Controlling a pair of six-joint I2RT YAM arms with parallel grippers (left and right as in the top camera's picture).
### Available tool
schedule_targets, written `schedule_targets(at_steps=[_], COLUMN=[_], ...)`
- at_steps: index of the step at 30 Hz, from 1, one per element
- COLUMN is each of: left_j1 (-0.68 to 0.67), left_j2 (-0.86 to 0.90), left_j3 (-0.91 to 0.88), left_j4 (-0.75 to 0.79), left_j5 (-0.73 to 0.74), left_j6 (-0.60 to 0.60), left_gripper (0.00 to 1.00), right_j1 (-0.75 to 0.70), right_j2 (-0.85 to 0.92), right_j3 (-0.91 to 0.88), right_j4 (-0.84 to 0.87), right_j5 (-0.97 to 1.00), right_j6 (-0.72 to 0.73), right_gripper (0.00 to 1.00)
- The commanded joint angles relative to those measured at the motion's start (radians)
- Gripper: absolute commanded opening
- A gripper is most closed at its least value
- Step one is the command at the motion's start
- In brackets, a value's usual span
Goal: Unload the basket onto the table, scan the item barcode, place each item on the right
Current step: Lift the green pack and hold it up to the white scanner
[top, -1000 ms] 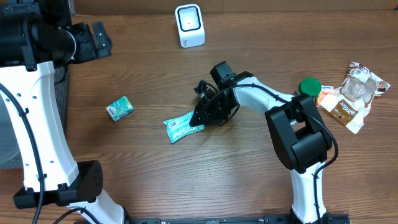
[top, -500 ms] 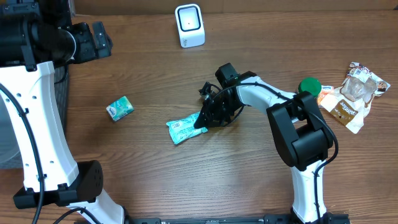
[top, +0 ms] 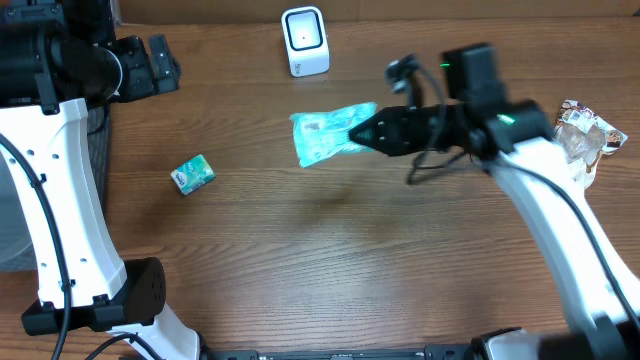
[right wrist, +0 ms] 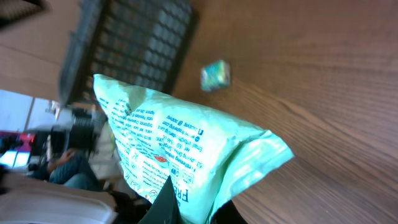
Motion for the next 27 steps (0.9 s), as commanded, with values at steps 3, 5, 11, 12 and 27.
schedule_targets(at_steps=[3, 5, 11, 12, 27], left_j1=[-0.007, -0.006, -0.006, -0.006, -0.007], left_j2=[0.003, 0.003, 0.003, 0.003, 0.003], left_j3=[0.010, 0.010, 0.010, 0.010, 0.010], left_j4=[-0.002, -0.002, -0.002, -0.002, -0.002], left_j5=[-0.006, -0.006, -0.006, -0.006, -0.006], left_j6=[0.017, 0.017, 0.017, 0.017, 0.017], left_gripper=[1.00, 1.00, 1.00, 1.00, 0.99], right_j1=[-0.001, -0.001, 0.002, 0.009, 0.259], right_j2=[-0.127, -0.162, -0.185, -0.184, 0.262], right_j3=[0.014, 0.014, 0.014, 0.014, 0.602], right_j4=[-0.013, -0.013, -0.048, -0.048, -0.117], right_j5=[0.064, 0.090, 0.098, 0.114, 1.161], right_j6=[0.080, 0.109, 0.108, 0.108, -0.023], right_gripper=[0.04, 0.04, 0.04, 0.04, 0.04])
